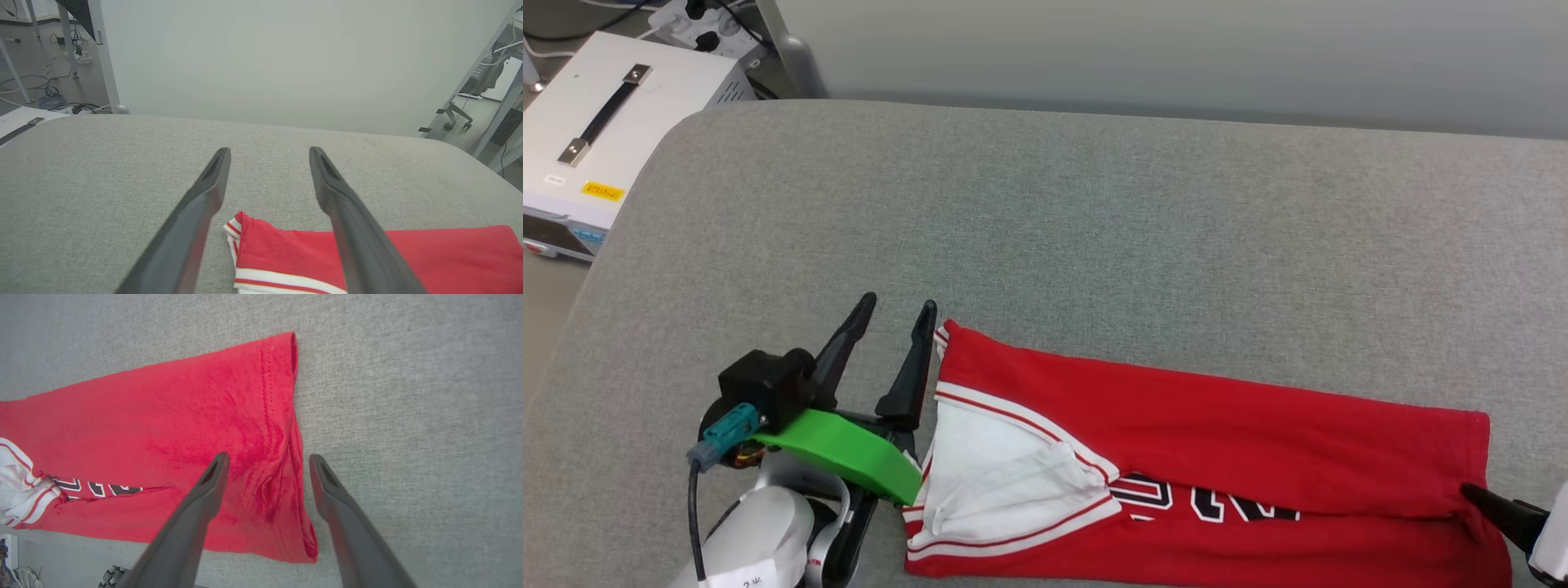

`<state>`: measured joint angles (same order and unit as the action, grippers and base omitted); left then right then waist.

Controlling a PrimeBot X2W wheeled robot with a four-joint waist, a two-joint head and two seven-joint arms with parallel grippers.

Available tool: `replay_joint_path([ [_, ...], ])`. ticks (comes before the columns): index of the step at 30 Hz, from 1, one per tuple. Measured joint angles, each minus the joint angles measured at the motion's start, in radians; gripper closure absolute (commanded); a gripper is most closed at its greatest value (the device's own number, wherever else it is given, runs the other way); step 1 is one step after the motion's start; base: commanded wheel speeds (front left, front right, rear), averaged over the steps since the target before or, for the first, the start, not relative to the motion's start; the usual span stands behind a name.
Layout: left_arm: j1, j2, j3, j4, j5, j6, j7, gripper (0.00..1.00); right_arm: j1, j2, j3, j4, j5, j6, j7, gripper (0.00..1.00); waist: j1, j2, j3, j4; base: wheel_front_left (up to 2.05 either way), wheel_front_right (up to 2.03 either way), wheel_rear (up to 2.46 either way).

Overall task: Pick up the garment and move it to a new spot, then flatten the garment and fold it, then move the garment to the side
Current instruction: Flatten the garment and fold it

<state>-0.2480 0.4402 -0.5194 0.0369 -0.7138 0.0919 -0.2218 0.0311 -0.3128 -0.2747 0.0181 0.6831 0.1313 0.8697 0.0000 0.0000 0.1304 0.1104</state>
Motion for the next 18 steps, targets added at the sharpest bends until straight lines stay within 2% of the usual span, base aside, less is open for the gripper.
replay_joint_path([
  [7, 0.011, -0.015, 0.09, -0.021, 0.091, -0.003, -0.034, 0.0, -0.03, 0.095, -0.088, 0.027, -0.053, 0.0, 0.049, 0.0, 0.0, 0.0, 0.037, 0.014, 0.0, 0.0, 0.0],
  [18, 0.054, -0.08, 0.206, -0.021, 0.179, -0.088, -0.034, 0.0, -0.04, 0.095, -0.057, 0.107, -0.078, 0.0, 0.031, 0.0, 0.0, -0.0001, 0.086, 0.036, 0.0, 0.0, 0.0],
])
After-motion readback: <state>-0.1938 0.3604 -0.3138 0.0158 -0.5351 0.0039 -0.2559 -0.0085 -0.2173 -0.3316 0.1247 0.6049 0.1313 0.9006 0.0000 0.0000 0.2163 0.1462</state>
